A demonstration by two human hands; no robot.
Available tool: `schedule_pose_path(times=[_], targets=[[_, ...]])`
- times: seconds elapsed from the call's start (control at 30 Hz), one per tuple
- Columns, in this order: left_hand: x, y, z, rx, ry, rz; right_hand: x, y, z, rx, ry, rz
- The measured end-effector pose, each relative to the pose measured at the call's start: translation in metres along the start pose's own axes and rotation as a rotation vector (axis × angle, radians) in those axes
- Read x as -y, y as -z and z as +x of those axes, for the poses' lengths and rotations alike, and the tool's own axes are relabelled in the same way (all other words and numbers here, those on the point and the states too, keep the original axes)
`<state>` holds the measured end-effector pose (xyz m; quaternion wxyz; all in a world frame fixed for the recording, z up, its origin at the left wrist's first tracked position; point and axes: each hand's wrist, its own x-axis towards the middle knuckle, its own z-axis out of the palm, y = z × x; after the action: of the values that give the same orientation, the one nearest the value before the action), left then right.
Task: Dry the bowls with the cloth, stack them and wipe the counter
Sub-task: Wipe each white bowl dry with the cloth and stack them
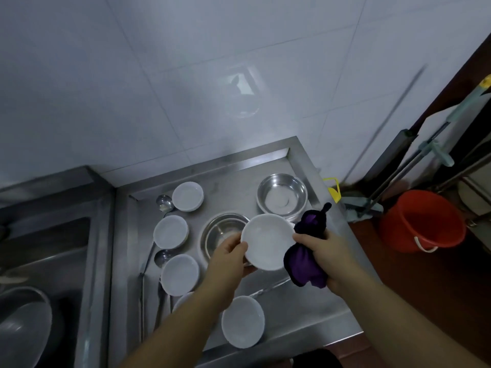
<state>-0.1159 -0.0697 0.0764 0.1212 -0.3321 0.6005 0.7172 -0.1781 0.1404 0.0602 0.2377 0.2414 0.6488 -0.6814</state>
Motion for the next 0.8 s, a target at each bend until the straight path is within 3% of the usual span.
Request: schedule_pose_path(times=[0.37, 0.8], targets=[[0.048, -0.069, 0.071, -0.118, 0.211, 0.012, -0.022, 0.058, 0.094, -0.062, -0.007, -0.337], [0.082, -0.088, 0.136, -0.303, 0.306, 0.016, -0.037, 0.051, 0.166, -0.075, -0.017, -0.582]])
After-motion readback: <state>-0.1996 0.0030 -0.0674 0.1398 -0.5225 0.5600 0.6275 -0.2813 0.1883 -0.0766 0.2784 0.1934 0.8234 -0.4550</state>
